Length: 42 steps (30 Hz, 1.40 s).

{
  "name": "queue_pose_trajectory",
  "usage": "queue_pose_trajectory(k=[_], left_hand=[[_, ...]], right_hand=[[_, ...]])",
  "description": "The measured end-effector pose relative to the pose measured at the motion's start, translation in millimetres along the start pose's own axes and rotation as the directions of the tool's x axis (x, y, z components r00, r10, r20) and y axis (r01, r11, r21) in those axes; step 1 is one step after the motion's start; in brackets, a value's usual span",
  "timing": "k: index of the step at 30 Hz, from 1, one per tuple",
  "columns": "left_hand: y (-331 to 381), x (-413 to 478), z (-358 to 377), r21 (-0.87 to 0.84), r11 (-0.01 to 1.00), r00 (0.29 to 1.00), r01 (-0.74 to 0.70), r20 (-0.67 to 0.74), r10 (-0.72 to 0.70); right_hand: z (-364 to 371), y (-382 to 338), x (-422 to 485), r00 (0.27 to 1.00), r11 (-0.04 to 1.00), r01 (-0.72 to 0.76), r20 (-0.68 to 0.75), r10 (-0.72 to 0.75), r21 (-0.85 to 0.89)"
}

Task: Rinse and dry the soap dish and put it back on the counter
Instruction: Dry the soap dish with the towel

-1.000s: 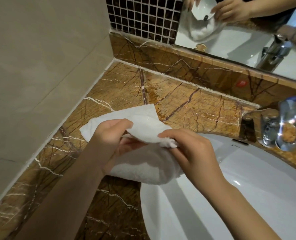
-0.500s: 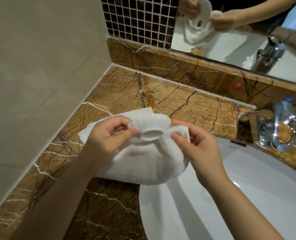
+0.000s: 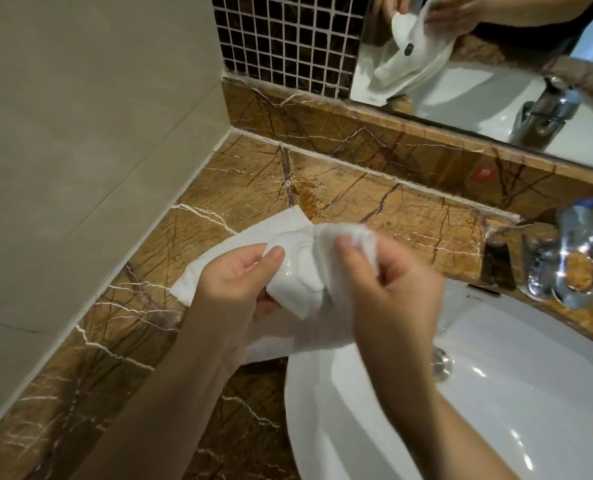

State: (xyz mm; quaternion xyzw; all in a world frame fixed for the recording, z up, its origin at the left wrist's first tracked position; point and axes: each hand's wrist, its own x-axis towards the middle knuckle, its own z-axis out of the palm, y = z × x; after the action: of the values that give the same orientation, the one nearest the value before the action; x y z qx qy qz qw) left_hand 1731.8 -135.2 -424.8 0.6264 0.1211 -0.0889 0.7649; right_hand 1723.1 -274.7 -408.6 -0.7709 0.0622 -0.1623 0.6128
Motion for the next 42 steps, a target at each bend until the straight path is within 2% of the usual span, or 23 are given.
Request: queue_pose_trajectory(k=[3,6,8,12,13,16,20,25,30,34,36,39,42], left_hand=[[3,-2,0,-0.062,0.998,1.000,0.025,-0.001,-0.025],[4,-3,-1,-0.098,0.993,0.998,0.065,-0.018,-0.067],[2,-3,-3,-0.092,0.992,0.995,0.082,-0.042,-0.086],[-7,-1,-5,-0.050,0.995,0.993,0.081,-0.078,-0.085],[-9,0,-5,-0.039,0.996,0.993,0.079,-0.080,-0.081],[-12,0,-3,-0.047,0.997,0.995,0.068,-0.067,-0.071],[-14,1,1,-0.115,0.992,0.994,0.046,-0.094,-0.057],[-16,5,13,-0.308,0.951,0.991,0.019,-0.118,-0.057],[-20,7,29,-0.516,0.856,0.993,0.033,-0.081,-0.087],[-17,12,37,-0.658,0.751,0.978,0.043,-0.126,-0.167],[-17,11,37,-0.685,0.722,0.974,0.097,-0.084,-0.212],[-11,10,22,-0.630,0.744,0.962,0.223,0.018,-0.273],[-2,12,6,-0.513,0.787,0.939,0.343,0.161,-0.304]], right_hand=[[12,4,-21,0.945,0.909,0.302,0.214,-0.246,-0.288],[15,18,-27,0.836,0.703,0.538,0.399,-0.376,-0.465],[16,25,-26,0.802,0.631,0.593,0.443,-0.401,-0.501],[23,28,-15,0.801,0.591,0.584,0.513,-0.309,-0.556],[24,30,-11,0.819,0.592,0.561,0.491,-0.296,-0.579],[25,28,-1,0.892,0.724,0.437,0.361,-0.272,-0.534],[16,26,12,0.922,0.781,0.361,0.323,-0.215,-0.509],[-1,35,9,0.977,0.921,0.188,0.164,-0.139,-0.341],[4,41,-7,0.998,0.971,0.053,0.031,-0.047,-0.235],[11,46,-29,0.980,0.936,0.194,0.017,-0.198,-0.293],[10,49,-31,0.976,0.930,0.211,0.014,-0.218,-0.301],[2,51,-22,0.978,0.943,0.207,0.077,-0.194,-0.260],[-9,51,-9,0.961,0.955,0.207,0.226,-0.158,-0.214]])
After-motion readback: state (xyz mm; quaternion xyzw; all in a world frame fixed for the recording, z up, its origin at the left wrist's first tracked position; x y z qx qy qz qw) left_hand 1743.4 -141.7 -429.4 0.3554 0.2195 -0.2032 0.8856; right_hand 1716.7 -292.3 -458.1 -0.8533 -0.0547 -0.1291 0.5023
